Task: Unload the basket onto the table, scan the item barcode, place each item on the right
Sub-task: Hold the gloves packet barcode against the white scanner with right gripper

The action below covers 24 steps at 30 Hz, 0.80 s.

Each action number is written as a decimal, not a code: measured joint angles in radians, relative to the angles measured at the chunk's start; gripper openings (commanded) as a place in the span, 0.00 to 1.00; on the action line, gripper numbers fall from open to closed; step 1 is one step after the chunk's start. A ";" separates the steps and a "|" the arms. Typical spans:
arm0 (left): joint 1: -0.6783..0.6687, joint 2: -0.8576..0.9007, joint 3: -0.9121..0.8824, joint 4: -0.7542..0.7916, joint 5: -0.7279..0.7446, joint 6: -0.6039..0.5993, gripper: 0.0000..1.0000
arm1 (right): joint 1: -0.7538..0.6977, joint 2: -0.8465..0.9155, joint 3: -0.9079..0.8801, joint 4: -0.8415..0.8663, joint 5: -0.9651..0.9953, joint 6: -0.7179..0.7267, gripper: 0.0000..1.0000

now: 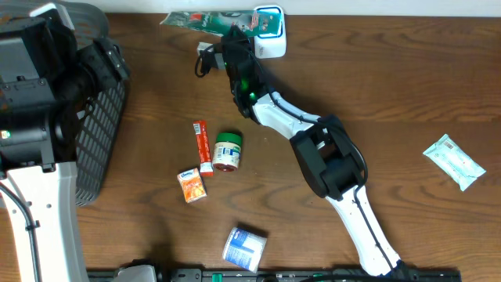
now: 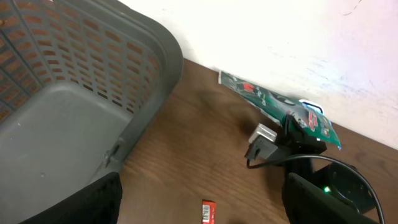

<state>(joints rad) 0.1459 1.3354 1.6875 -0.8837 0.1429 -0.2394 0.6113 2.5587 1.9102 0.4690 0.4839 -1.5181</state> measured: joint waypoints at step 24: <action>0.000 0.000 0.000 0.000 0.000 0.000 0.83 | -0.002 0.000 0.000 -0.024 -0.010 0.333 0.01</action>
<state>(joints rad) 0.1459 1.3354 1.6875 -0.8837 0.1429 -0.2394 0.6090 2.5587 1.9102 0.4450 0.4744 -1.1847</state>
